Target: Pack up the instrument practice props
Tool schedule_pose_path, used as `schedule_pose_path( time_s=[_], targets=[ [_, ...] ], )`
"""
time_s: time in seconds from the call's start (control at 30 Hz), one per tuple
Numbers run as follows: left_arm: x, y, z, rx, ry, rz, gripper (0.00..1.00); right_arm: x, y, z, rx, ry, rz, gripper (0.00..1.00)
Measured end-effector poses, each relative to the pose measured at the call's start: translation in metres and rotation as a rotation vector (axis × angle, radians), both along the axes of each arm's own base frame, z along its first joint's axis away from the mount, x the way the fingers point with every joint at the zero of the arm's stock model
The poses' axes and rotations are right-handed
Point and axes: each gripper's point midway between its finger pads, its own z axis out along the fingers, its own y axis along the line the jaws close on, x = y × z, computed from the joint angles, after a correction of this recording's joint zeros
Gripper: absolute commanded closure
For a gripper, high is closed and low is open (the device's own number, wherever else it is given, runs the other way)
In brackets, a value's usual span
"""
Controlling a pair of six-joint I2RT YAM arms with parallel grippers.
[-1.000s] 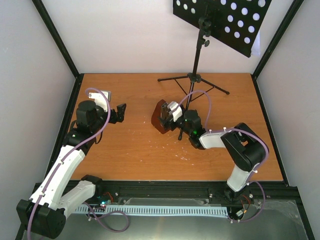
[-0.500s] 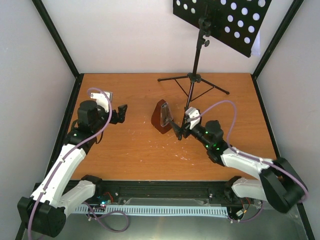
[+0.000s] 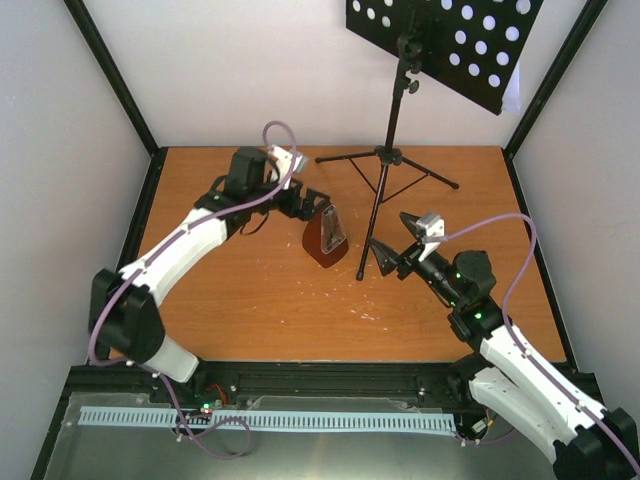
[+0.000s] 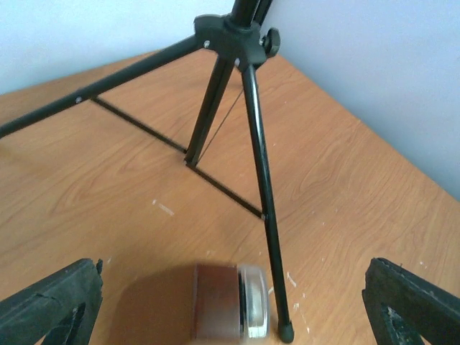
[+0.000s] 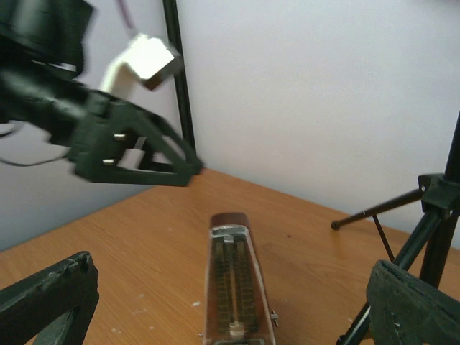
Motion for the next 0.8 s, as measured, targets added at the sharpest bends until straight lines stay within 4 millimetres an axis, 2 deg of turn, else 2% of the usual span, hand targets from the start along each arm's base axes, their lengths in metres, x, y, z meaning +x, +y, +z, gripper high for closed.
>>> schedule_pose_path(
  time_s=[0.1,0.23,0.33,0.4,0.57,0.8],
  targets=[
    [0.020,-0.019,0.001,0.001,-0.003,-0.048,0.01,-0.011,-0.003,-0.001,0.013,0.001,0.018,0.00],
    [0.032,-0.033,-0.022,0.049,0.034,-0.093,0.01,-0.020,-0.005,-0.006,0.023,0.010,0.032,0.00],
    [0.026,-0.042,-0.048,0.102,0.073,-0.138,0.01,-0.022,-0.006,-0.007,0.027,0.010,0.034,0.00],
    [0.017,-0.049,-0.057,0.127,0.089,-0.171,0.01,-0.023,-0.006,-0.008,0.027,0.013,0.036,0.00],
    [0.005,-0.060,-0.063,0.165,0.078,-0.214,0.09,-0.023,-0.005,-0.009,0.030,0.019,0.041,0.00],
    [0.008,-0.052,-0.079,0.237,0.065,-0.178,0.26,-0.022,-0.005,-0.017,0.022,0.037,0.043,0.00]
  ],
)
